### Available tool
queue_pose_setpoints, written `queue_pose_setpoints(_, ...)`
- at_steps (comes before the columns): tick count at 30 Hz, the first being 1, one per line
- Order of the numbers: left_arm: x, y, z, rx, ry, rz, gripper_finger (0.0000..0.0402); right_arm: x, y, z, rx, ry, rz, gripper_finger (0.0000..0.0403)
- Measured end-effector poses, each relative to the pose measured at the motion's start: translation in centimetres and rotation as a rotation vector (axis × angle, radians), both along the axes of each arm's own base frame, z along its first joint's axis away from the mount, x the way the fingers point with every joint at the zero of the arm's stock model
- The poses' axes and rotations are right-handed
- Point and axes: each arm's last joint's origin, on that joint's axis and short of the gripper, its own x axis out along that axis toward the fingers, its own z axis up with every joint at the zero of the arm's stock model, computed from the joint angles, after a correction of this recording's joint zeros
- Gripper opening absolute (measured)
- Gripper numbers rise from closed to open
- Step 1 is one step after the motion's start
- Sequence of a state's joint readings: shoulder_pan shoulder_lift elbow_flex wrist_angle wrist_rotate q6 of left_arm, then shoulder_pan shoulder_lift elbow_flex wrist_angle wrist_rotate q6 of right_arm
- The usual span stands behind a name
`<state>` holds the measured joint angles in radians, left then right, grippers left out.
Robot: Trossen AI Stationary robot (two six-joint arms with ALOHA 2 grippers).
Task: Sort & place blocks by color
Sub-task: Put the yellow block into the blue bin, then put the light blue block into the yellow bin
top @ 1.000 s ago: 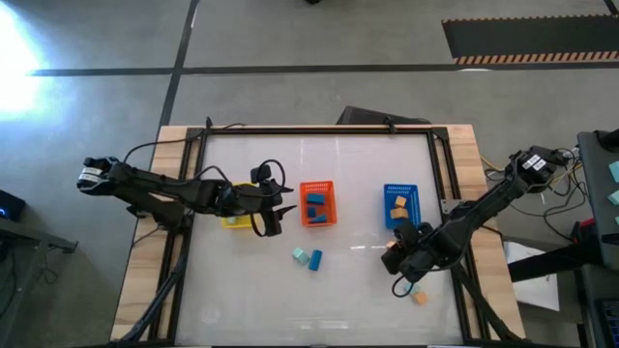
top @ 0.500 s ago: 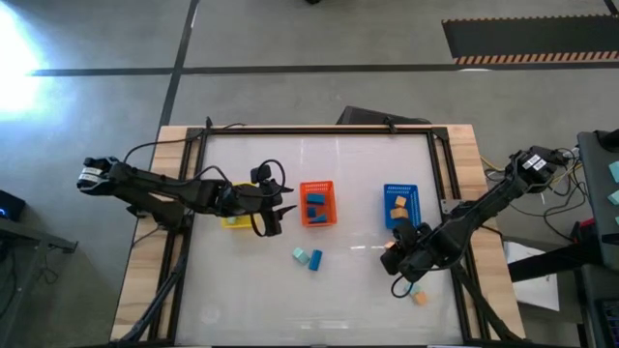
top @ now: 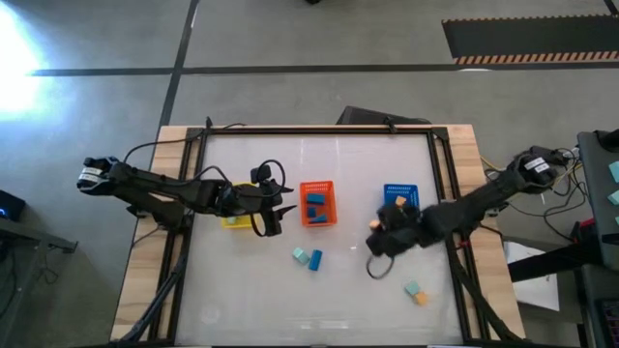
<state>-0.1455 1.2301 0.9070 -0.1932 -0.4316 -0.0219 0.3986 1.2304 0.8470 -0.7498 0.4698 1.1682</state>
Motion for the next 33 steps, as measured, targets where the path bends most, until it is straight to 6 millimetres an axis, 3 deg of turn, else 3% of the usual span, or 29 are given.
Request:
queue_pose_setpoints(7, -0.1, 0.0, -0.6, 0.002, 0.017, 0.0, 0.019, -0.4, -5.4, 0.8, -0.102, 0.248, -0.12, 0.0128)
queue_pose_setpoints(12, -0.1, 0.0, -0.6, 0.003, 0.017, 0.0, 0.019, -1.3, -7.6, 0.5, -0.08, 0.354, -0.218, 0.0128)
queue_pose_setpoints(18, -0.1, 0.0, -0.6, 0.003, 0.017, 0.0, 0.019, -1.4, -8.2, -0.1, -0.069, 0.367, -0.239, 0.0132)
queue_pose_setpoints(27, -0.1, 0.0, -0.6, 0.003, 0.017, 0.0, 0.019, -1.4, -8.3, -0.2, -0.076, 0.365, -0.242, 0.0182)
queue_pose_setpoints(33, -0.1, 0.0, -0.6, 0.002, 0.017, 0.0, 0.019, -1.4, -8.3, -0.1, -0.075, 0.368, -0.229, 0.019)
